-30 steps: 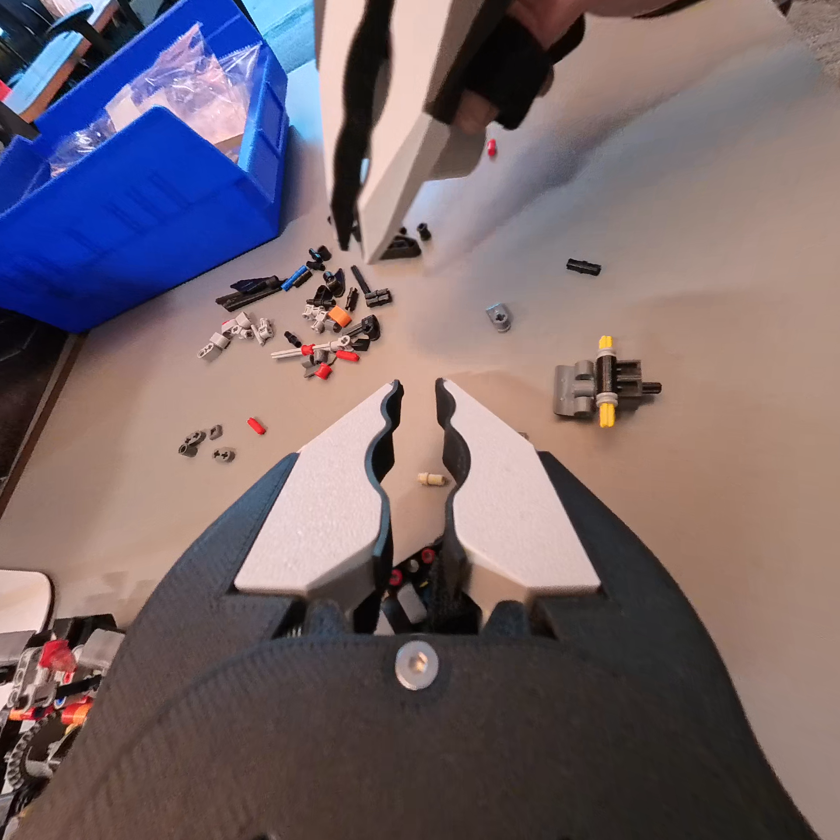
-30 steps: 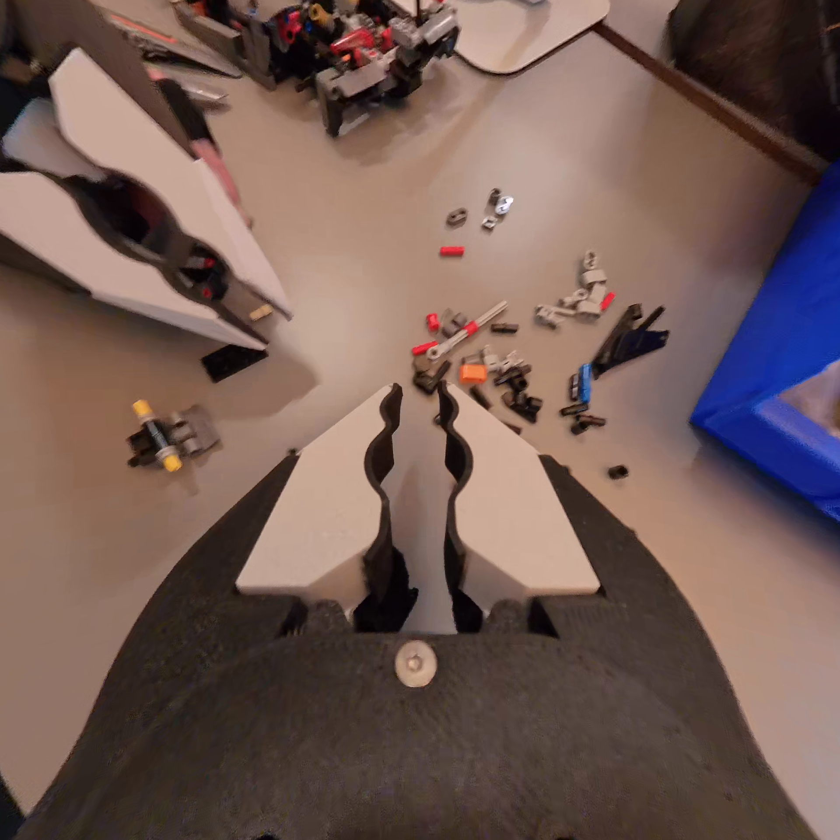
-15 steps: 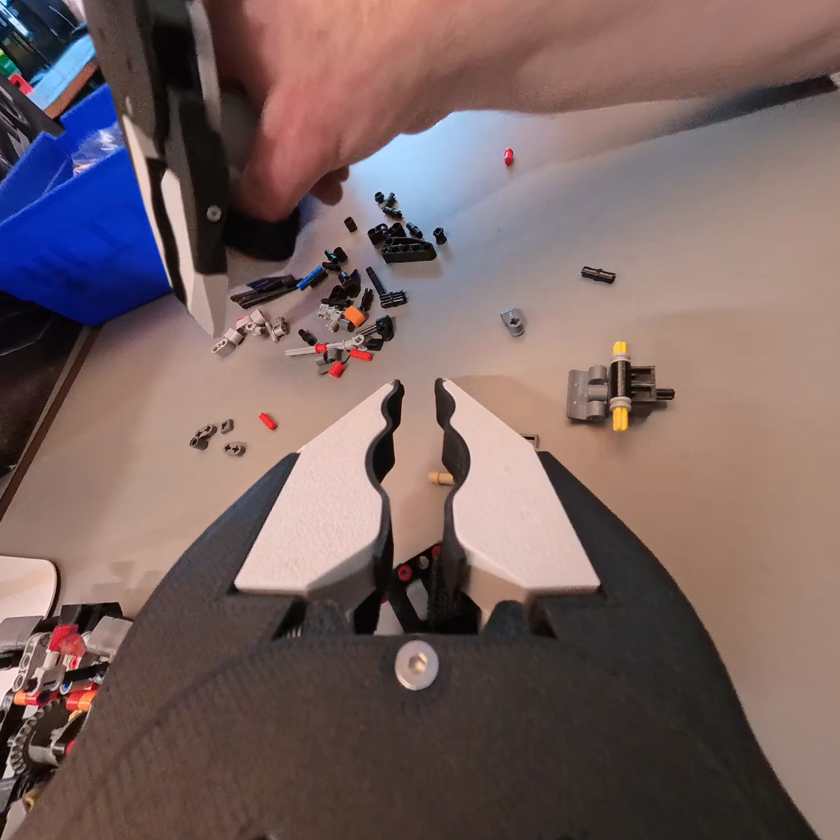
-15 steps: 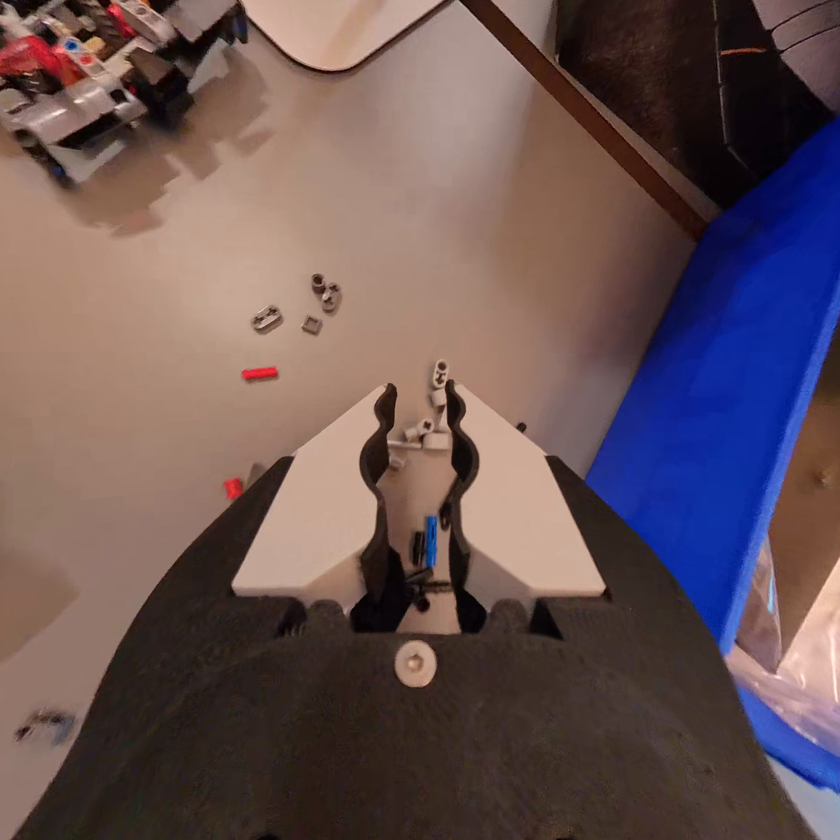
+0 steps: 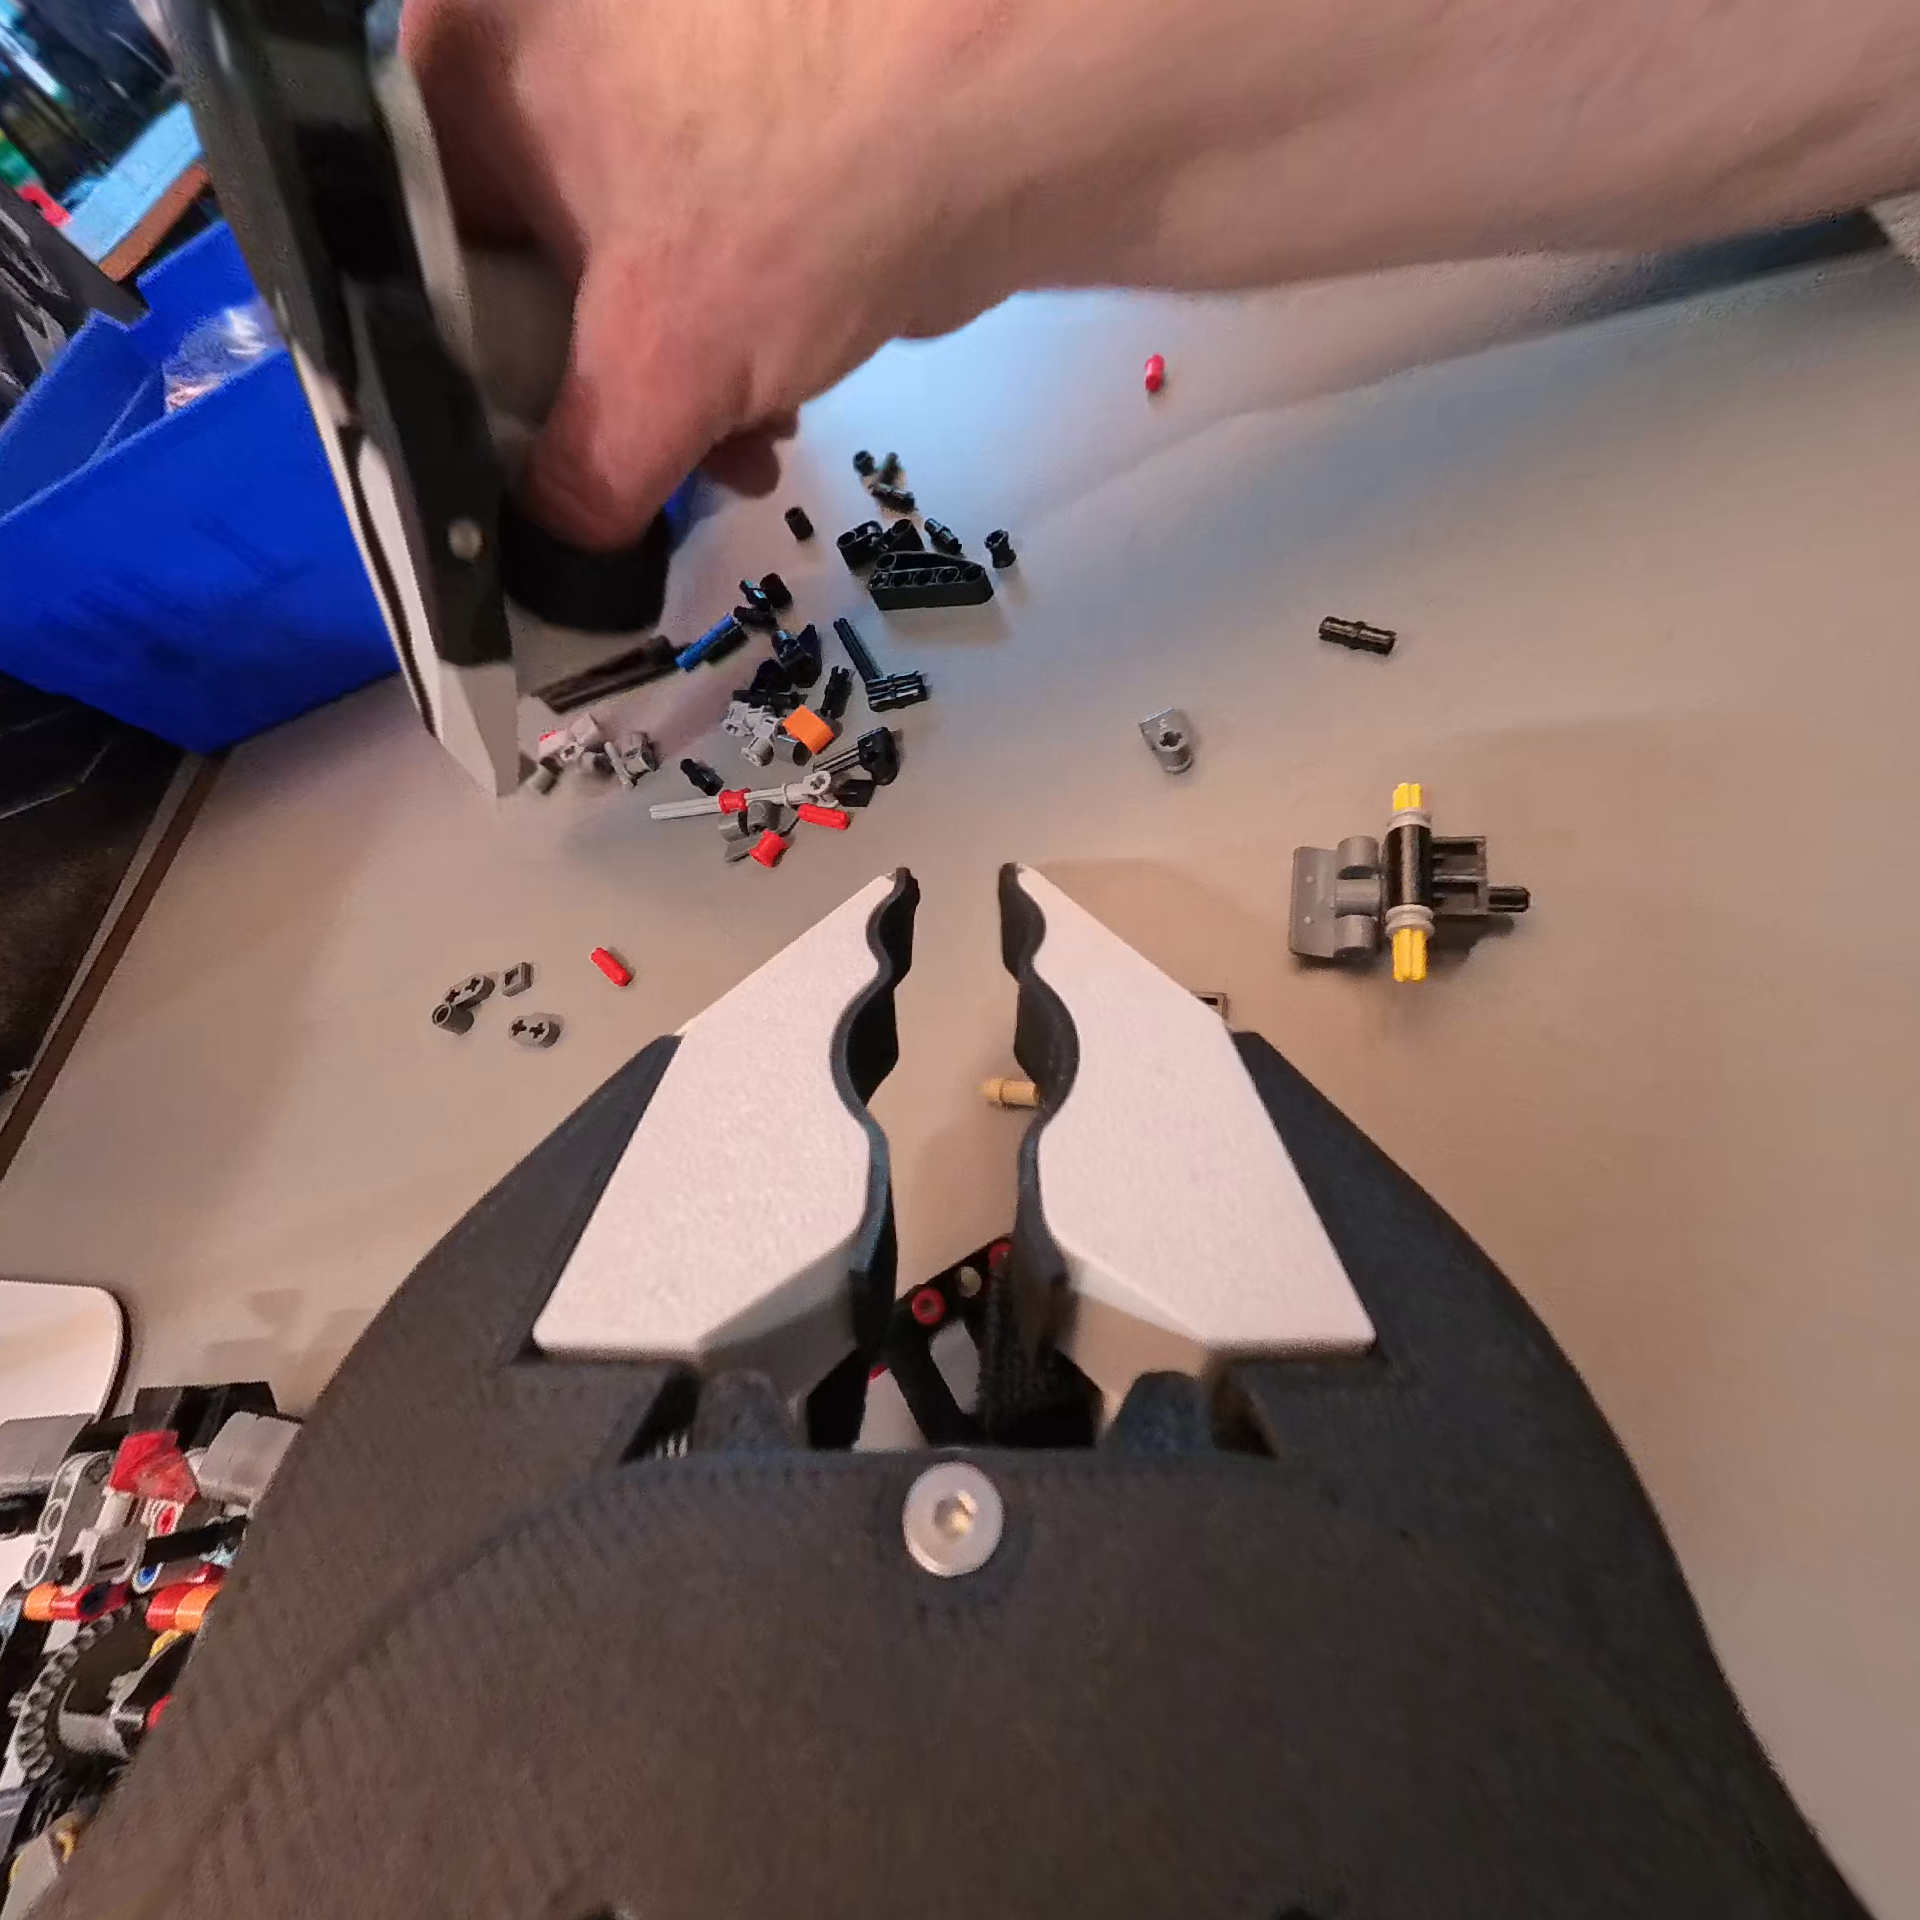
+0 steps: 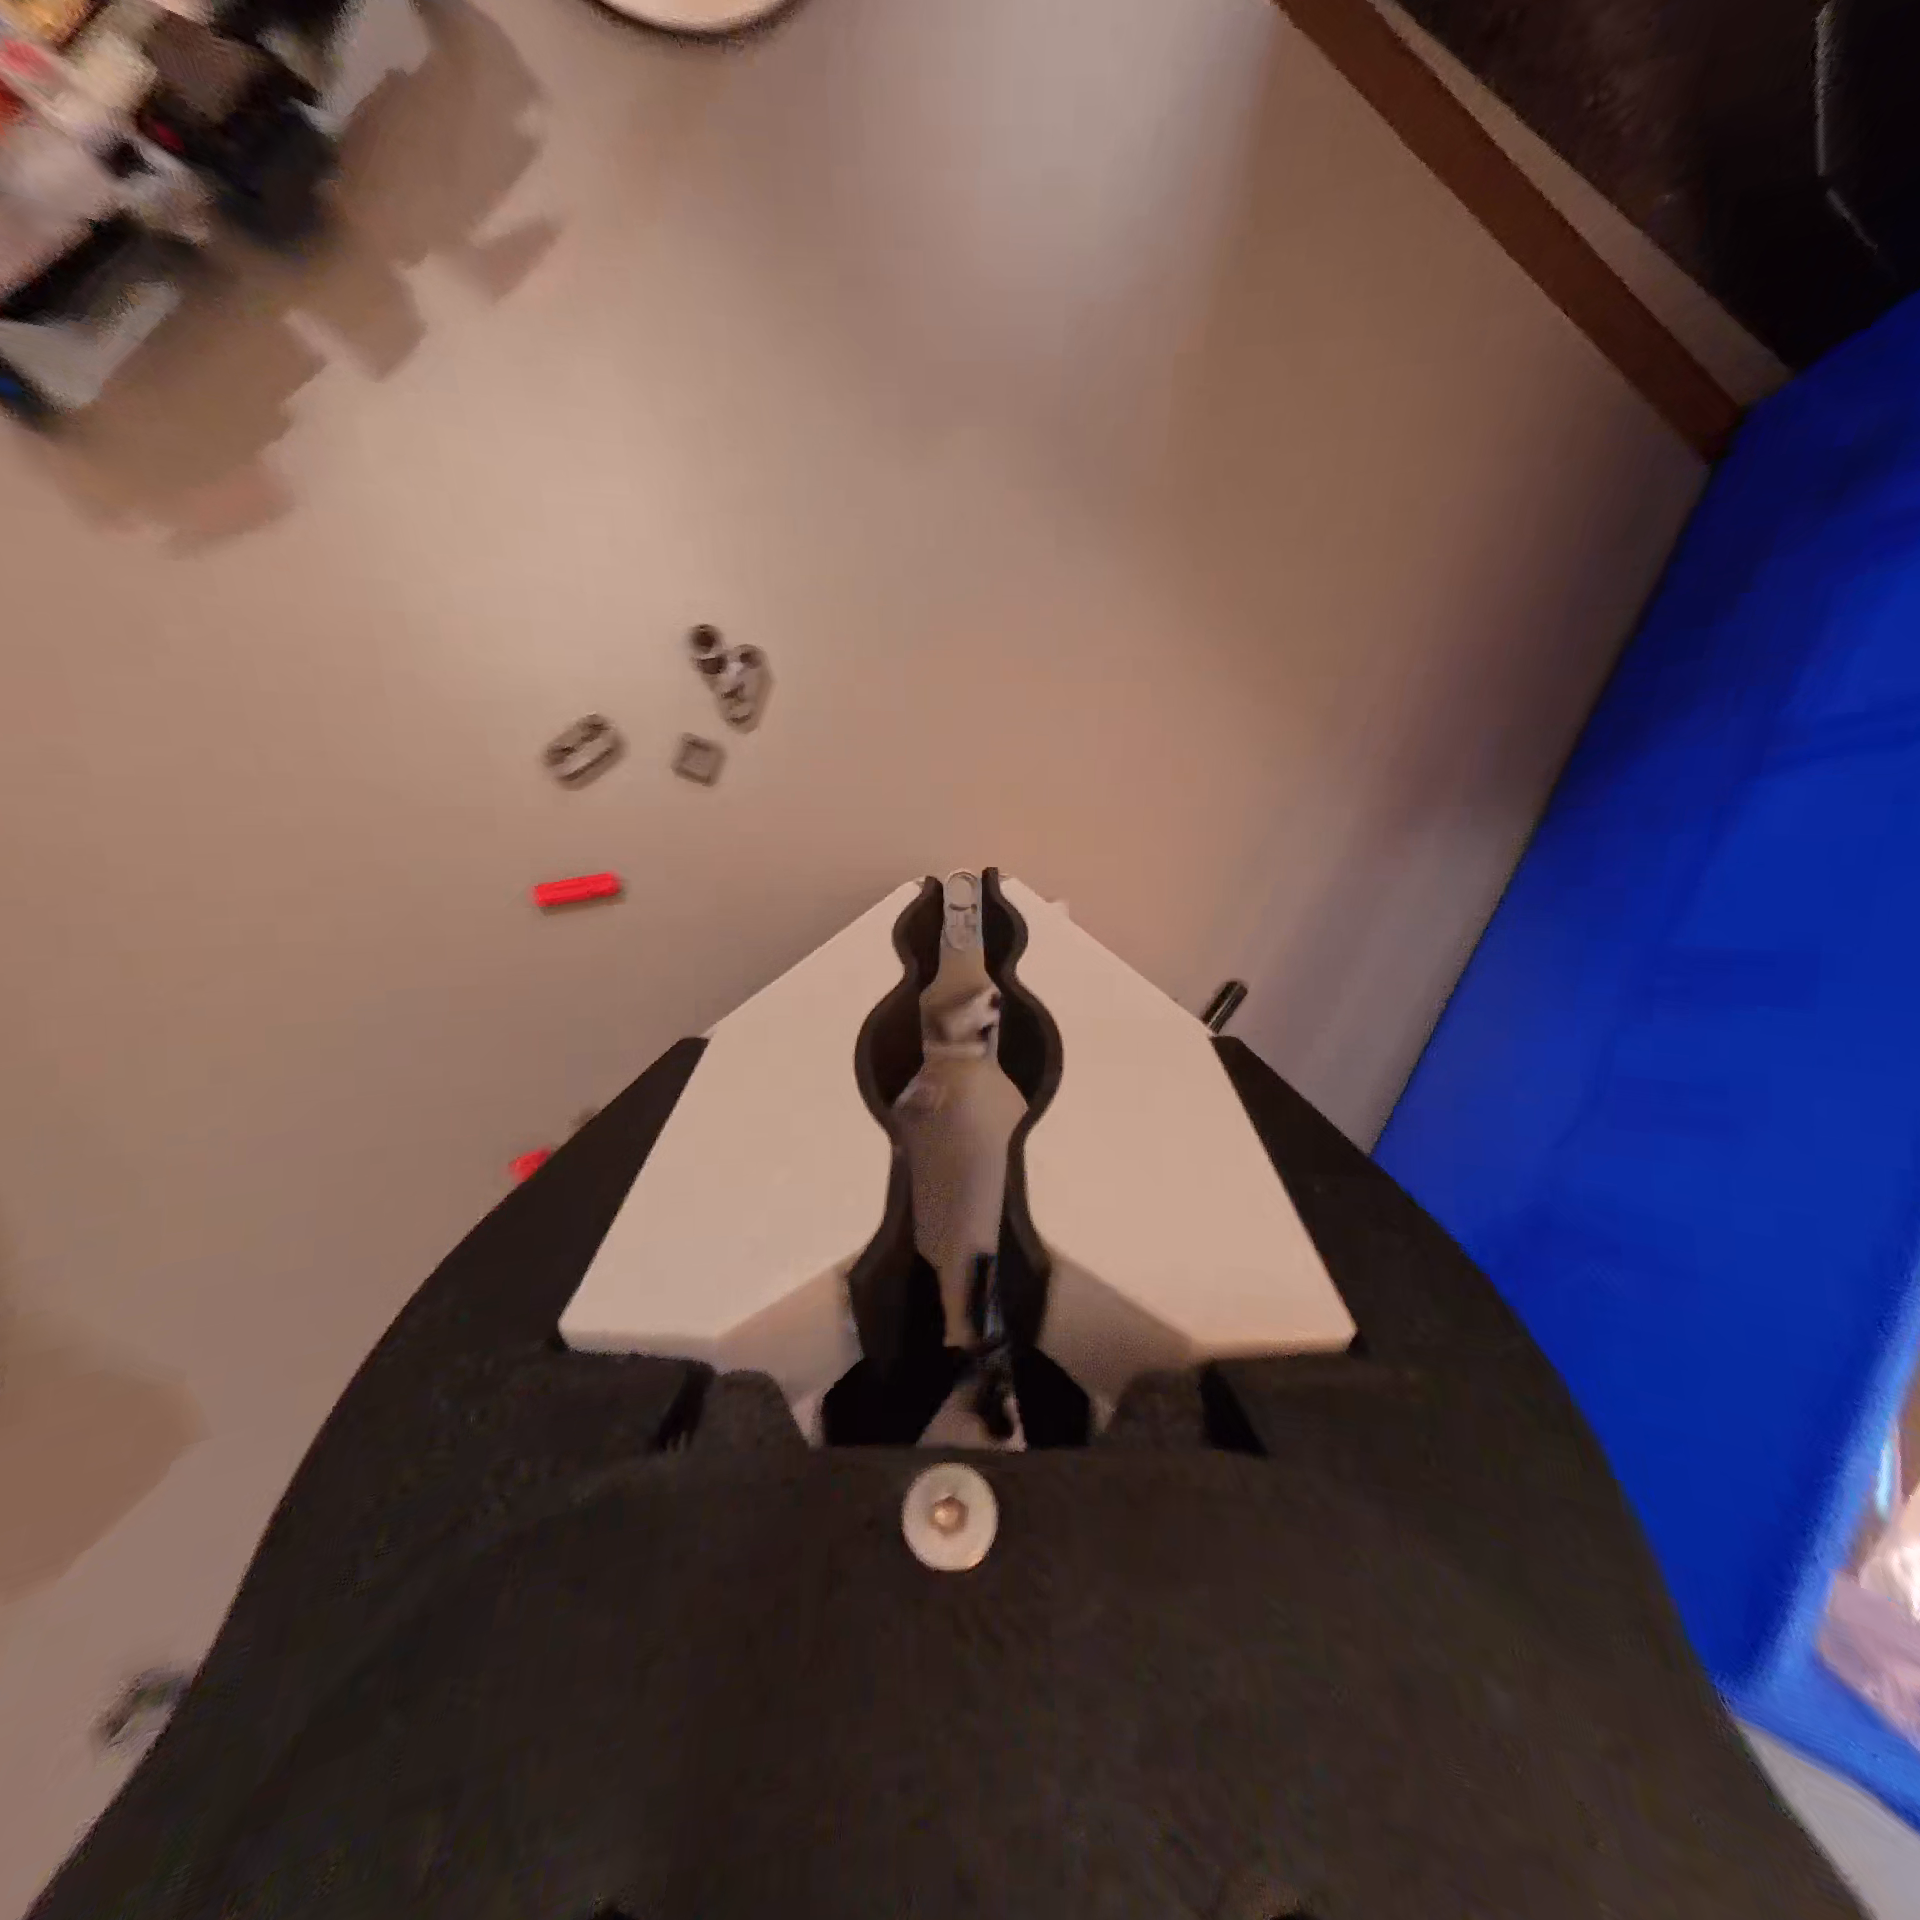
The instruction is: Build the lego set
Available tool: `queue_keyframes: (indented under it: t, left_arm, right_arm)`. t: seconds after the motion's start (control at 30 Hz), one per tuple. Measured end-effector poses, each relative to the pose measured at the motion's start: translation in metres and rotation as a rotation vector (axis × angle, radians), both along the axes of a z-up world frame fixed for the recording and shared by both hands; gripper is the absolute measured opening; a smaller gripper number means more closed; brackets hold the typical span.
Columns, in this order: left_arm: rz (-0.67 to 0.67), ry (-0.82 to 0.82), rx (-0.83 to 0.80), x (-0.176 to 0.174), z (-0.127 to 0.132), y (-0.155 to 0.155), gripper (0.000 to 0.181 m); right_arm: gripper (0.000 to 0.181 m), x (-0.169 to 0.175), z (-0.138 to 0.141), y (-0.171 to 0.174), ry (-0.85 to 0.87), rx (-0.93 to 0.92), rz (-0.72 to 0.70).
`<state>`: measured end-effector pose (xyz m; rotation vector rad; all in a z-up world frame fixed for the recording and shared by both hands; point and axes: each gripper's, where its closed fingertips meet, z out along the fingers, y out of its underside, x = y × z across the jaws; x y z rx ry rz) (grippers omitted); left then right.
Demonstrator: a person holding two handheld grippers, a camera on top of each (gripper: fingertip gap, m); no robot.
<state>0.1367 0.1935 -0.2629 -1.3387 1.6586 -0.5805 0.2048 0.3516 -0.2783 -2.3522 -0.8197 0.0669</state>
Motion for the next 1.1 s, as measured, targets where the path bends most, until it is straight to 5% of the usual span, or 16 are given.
queue_keyframes:
  t: [0.13, 0.33, 0.47, 1.1]
  left_arm:
    - [-0.003, -0.017, 0.001, -0.002, 0.006, 0.001, 0.017]
    - [-0.115, 0.004, -0.019, 0.000, 0.006, -0.023, 0.026]
    - [-0.237, -0.002, -0.118, 0.000, 0.011, -0.051, 0.055]
    - [-0.308, 0.181, -0.112, -0.002, -0.015, -0.081, 0.051]
  right_arm:
    - [0.006, -0.019, 0.039, -0.054, 0.219, 0.017, 0.056]
    - [0.006, -0.025, 0.061, -0.137, 0.439, 0.016, 0.073]
    - [0.006, -0.025, 0.061, -0.176, 0.528, 0.010, 0.059]
    - [0.006, -0.039, 0.028, -0.235, 0.873, -0.165, -0.072]
